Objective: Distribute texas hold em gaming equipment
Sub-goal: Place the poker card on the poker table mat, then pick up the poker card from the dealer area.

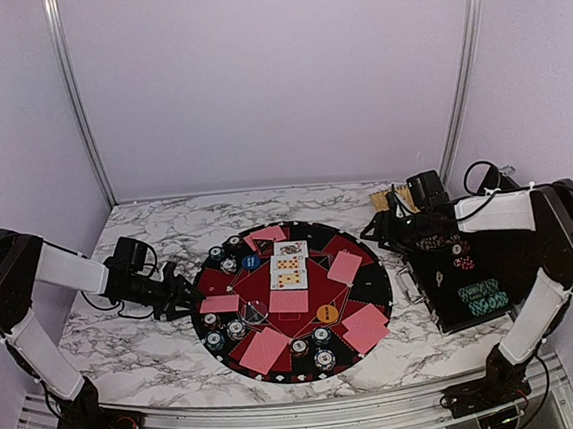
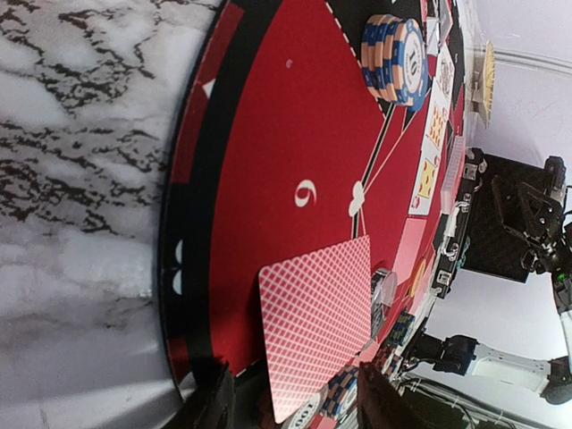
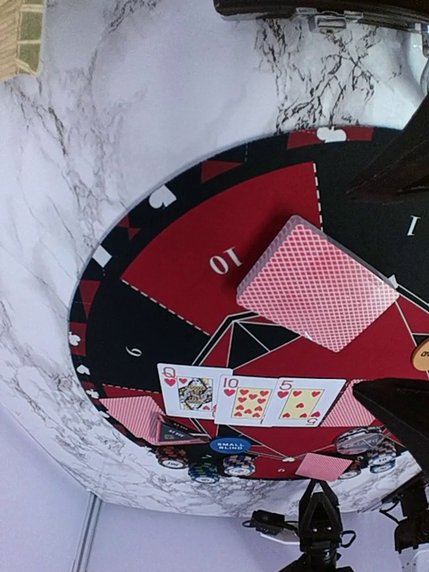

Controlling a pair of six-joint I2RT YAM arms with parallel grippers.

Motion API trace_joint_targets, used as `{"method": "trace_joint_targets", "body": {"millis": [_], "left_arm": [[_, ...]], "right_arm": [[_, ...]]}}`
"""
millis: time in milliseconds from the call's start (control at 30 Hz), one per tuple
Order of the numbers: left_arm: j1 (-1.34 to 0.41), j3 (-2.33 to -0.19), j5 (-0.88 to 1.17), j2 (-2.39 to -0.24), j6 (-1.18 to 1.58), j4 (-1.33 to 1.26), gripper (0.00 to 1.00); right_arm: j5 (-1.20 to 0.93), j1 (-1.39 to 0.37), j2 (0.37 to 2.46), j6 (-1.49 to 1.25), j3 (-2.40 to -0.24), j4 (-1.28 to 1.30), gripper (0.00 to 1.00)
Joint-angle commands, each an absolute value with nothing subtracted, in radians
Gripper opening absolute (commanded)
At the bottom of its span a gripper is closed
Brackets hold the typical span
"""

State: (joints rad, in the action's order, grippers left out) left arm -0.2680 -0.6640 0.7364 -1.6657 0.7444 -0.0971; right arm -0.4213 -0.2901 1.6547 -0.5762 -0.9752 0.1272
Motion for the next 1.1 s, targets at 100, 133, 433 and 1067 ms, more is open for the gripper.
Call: {"method": "trace_joint_targets", "body": {"millis": [100,133,433,1067], "left_arm": [[-0.268,-0.627,0.759,-1.713,0.775,-0.157,0.46],[-0.268,-0.625,0.759,-1.715,0.775,-0.155,0.46],[-0.268,-0.605,0.762,-1.727,0.781,-0.163,0.43],[-0.274,-0.623,0.782,-1.780,0.779,-0.167,0.36]], "right_arm": [[-0.431,-0.301,1.626,-0.590,-0.973,0.104,0.65],[-0.431,-0.301,1.624,-0.590,-0.973,0.103,0.64],[-0.439,-0.301,1.633,-0.591,-0.969,0.094,0.64],[-0.445,-0.300,1.649,-0.588,-0.958,0.080,0.63]]}}
